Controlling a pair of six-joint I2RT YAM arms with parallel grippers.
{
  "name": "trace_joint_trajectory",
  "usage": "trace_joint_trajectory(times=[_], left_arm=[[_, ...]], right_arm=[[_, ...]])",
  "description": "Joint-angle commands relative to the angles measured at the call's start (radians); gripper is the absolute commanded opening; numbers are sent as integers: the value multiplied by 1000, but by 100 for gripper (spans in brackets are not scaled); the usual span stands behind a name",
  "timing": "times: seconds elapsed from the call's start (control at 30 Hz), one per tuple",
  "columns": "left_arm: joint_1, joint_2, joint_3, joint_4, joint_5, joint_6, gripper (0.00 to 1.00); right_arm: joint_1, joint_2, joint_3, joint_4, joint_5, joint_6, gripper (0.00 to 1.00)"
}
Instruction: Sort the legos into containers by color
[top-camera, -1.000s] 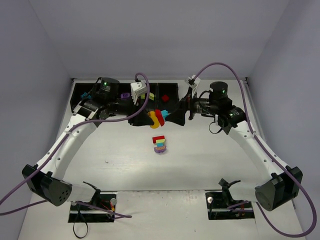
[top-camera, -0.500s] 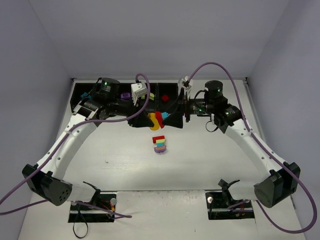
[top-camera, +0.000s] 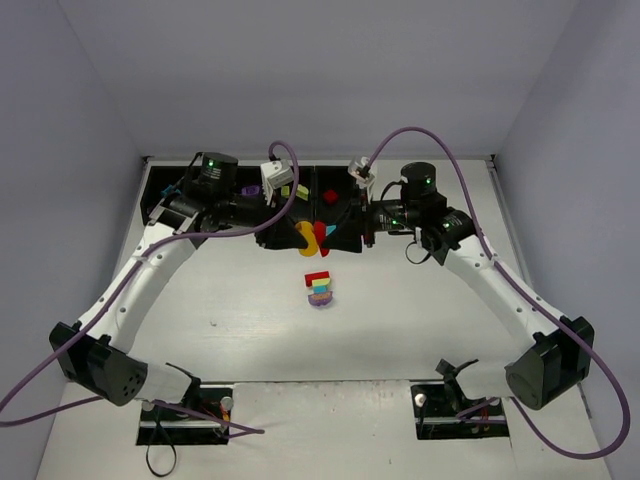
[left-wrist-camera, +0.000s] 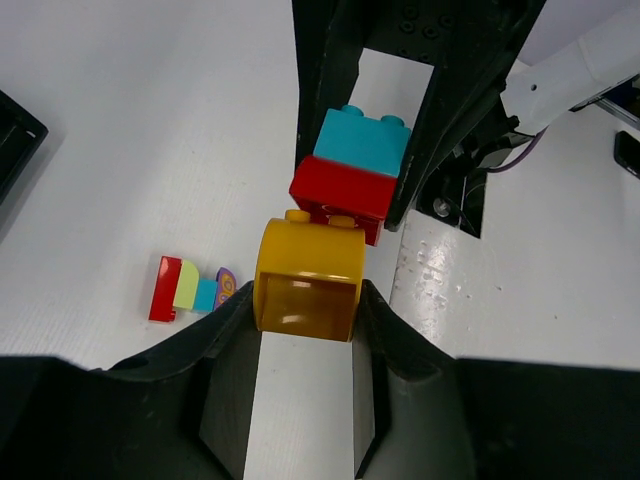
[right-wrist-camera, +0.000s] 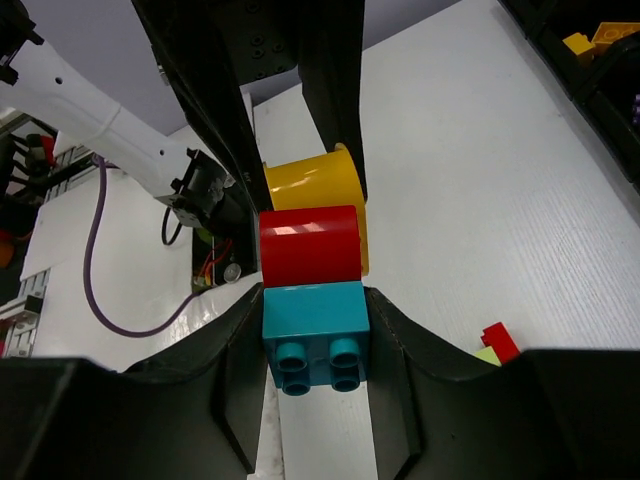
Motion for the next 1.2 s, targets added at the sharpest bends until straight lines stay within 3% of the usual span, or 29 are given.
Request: trace_joint_trajectory(times=[0.0, 0.23, 0.37, 0.47, 0.6, 0.67, 1.03, 1.1, 1.17], left_arm=[[13, -4, 1, 72, 56, 6, 0], [142, 16, -113, 126, 125, 1, 0], [243, 36, -145, 164, 83, -12, 0], [367, 55, -167, 331, -136, -184, 0], [418, 130, -119, 380, -553, -284, 0], [435, 208, -63, 385, -723, -321, 14], [494, 616, 301, 302, -919, -351, 22], [502, 651, 330, 301, -921, -358, 38], [502, 665, 365, 298, -903, -350, 46]], right_arm=[[5, -10, 38, 81, -9, -8, 0], [-72, -30, -7, 83, 12, -8, 0], [-123, -53, -19, 81, 50, 9, 0], [-130, -63, -31, 81, 99, 26, 0], [-130, -69, -54, 81, 126, 41, 0], [-129, -73, -60, 81, 130, 43, 0], [-124, -73, -74, 80, 147, 66, 0], [-124, -73, -79, 80, 153, 66, 0], [-124, -72, -82, 78, 155, 66, 0]])
